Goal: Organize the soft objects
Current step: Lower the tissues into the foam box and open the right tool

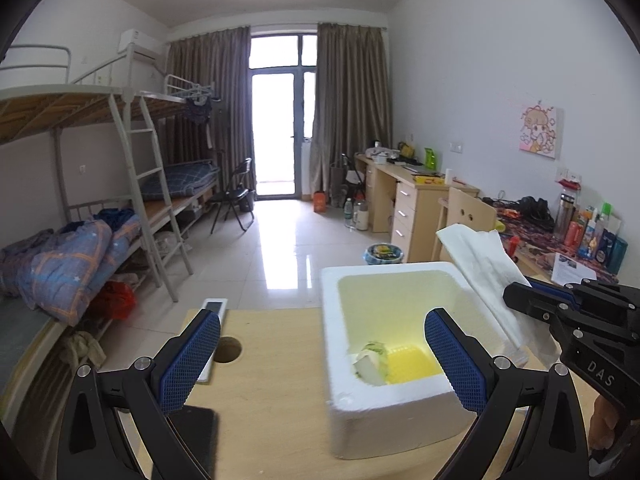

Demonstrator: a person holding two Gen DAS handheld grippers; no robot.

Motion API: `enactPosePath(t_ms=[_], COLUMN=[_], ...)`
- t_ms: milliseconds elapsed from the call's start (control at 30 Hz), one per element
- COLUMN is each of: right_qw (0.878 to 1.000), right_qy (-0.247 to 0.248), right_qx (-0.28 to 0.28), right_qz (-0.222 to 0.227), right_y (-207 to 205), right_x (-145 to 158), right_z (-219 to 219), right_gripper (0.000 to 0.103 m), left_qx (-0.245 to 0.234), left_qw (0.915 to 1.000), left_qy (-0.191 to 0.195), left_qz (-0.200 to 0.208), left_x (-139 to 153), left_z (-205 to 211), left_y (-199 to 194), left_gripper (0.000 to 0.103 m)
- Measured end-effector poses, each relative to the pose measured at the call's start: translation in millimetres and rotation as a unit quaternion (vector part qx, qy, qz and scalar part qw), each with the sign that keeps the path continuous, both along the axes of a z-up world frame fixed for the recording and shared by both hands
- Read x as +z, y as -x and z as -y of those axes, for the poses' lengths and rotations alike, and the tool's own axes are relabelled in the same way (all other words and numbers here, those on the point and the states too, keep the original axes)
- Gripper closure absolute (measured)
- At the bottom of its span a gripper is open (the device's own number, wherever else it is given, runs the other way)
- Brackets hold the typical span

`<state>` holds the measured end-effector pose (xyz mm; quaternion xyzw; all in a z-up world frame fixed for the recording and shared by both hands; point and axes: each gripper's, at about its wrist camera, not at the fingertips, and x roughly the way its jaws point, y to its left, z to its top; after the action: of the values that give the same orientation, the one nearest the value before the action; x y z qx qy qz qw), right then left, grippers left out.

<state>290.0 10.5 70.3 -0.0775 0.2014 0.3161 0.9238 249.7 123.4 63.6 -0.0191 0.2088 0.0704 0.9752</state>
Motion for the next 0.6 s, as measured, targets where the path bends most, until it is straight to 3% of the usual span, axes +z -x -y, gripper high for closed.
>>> enactPosePath(t_ms=[600], right_qw=[1.000], right_qy=[0.005], right_qx=[0.023], right_qz=[-0.013], right_y=[-11], right_x=[-5], right_z=[-33], right_gripper=[0.092], left_qx=[0.044], left_qw=[0.9990], left_qy=[0.000], left_qz=[0.007], left_x=[-3], left_z=[-29], left_y=[26], left_gripper=[0.001])
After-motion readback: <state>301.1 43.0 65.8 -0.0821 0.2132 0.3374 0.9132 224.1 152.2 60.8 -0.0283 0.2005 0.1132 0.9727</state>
